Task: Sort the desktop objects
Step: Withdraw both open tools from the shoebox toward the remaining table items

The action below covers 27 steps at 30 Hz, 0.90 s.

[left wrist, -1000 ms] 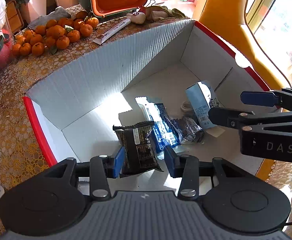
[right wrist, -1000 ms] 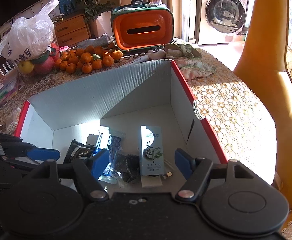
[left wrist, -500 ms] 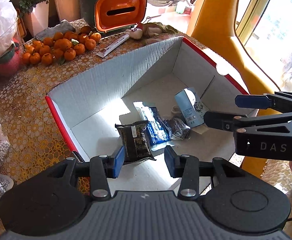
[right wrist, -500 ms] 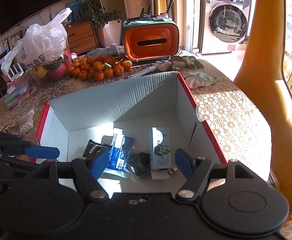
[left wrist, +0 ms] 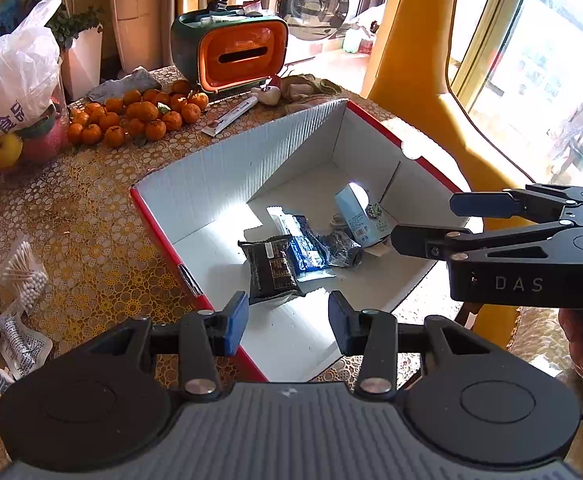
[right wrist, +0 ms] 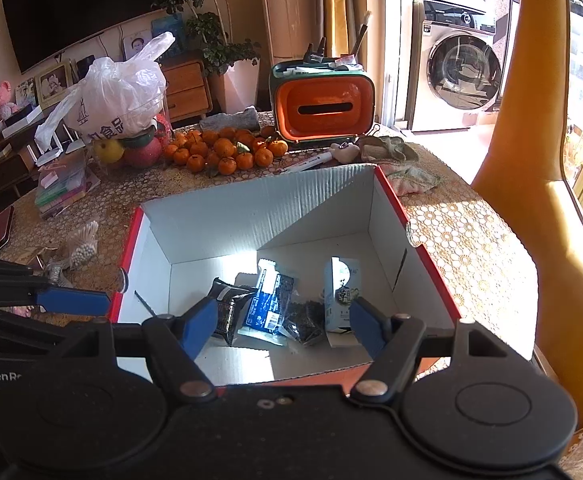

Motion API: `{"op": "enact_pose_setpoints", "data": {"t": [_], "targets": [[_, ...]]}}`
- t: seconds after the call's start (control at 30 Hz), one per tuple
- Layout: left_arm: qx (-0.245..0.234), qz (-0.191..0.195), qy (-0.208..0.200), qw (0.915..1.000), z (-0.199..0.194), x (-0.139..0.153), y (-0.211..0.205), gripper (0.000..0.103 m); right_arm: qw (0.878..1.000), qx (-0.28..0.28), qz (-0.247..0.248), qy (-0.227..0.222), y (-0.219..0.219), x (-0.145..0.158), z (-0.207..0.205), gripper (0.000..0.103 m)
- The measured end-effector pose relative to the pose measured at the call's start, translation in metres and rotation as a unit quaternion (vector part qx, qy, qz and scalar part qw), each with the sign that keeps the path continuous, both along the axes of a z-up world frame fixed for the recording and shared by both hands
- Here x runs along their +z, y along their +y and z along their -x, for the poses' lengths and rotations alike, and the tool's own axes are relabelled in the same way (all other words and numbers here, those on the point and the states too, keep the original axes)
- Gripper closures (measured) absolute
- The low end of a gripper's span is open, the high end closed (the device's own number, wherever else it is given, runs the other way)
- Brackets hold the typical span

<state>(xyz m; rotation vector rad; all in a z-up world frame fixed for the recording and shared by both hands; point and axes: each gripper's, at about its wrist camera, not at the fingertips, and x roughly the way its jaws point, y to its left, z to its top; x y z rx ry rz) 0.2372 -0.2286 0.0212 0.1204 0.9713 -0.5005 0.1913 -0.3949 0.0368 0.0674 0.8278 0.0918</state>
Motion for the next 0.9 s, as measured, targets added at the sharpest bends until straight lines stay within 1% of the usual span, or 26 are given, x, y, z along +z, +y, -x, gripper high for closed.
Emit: {"op": "enact_pose_setpoints", "data": {"t": [0.07, 0.17, 0.2, 0.4, 0.47, 0.63, 0.77, 0.9], "targets": [[-0.001, 0.004, -0.004, 1.0000, 0.006, 0.003, 0.003, 0.061, 1.000, 0.003, 0.002, -0.006, 0.003, 0.004, 0.006, 0.030], [-0.001, 0.012, -0.010, 0.9999, 0.015, 0.008, 0.009, 0.055, 1.000, 0.008, 0.007, -0.015, 0.008, 0.010, 0.014, 0.030], [-0.001, 0.014, -0.014, 0.9998, 0.018, 0.010, 0.011, 0.054, 1.000, 0.009, 0.009, -0.018, 0.010, 0.012, 0.018, 0.030], [-0.004, 0.030, -0.025, 0.9992, 0.038, 0.020, 0.024, 0.054, 0.999, 0.020, 0.007, -0.033, 0.023, 0.021, 0.034, 0.029], [-0.003, 0.034, -0.029, 0.9990, 0.045, 0.023, 0.029, 0.053, 0.999, 0.025, 0.004, -0.038, 0.028, 0.023, 0.038, 0.025], [-0.001, 0.042, -0.043, 0.9982, 0.059, 0.028, 0.043, 0.045, 0.998, 0.035, -0.005, -0.049, 0.039, 0.029, 0.048, 0.024], [0.012, 0.050, -0.049, 0.9974, 0.068, 0.029, 0.060, 0.042, 0.998, 0.041, -0.008, -0.052, 0.050, 0.030, 0.053, 0.018], [0.027, 0.052, -0.055, 0.9967, 0.075, 0.030, 0.079, 0.041, 0.997, 0.049, -0.013, -0.052, 0.061, 0.028, 0.055, 0.018]]}}
